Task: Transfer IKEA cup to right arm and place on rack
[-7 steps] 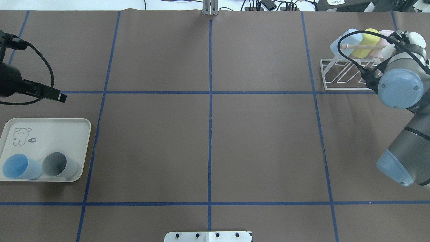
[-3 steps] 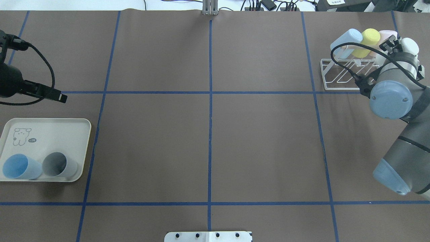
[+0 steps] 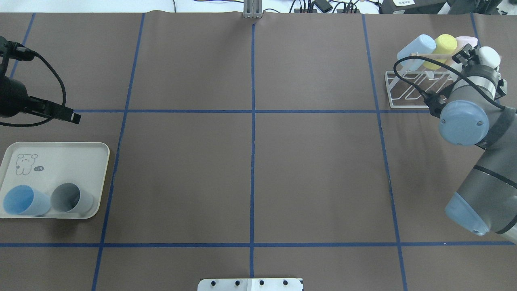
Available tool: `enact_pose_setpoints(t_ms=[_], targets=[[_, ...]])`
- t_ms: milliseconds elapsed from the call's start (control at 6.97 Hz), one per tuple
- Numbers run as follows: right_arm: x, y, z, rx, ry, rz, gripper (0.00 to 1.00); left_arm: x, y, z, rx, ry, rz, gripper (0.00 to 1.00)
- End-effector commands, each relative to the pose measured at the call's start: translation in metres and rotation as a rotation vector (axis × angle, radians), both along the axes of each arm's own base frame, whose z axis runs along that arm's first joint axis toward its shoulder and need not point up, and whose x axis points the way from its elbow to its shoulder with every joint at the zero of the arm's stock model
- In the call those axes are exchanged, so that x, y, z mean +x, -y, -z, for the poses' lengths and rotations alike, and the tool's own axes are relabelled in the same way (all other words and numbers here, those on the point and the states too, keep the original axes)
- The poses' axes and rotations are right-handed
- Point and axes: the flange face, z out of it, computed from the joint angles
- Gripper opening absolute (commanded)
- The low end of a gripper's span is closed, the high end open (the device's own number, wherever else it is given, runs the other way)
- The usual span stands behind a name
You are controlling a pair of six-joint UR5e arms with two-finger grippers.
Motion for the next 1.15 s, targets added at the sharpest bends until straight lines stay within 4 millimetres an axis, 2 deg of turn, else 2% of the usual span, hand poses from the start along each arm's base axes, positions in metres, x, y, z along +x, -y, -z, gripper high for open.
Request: enact_pose_setpoints(t_ms=[0, 574, 860, 1004], targets=[[-0.007, 0.001, 0.002, 0.003, 0.001, 0.008, 0.22, 0.0, 0.001, -0.002, -0.003, 0.002, 0.0, 1.0], [-0.013, 0.007, -0.002, -0.005, -0.016, 0.018, 0.23, 0.001, 0.001, -0.002, -0.004, 0.003, 0.0, 1.0], [-0.015, 0.009, -0.012, -0.019, -0.033, 0.018, 0.24, 0.001, 0.001, -0.002, -0.004, 0.003, -0.002, 1.0], [-0.015, 0.01, -0.015, -0.023, -0.042, 0.018, 0.28, 0.001, 0.001, -0.002, -0.004, 0.003, 0.0, 1.0]])
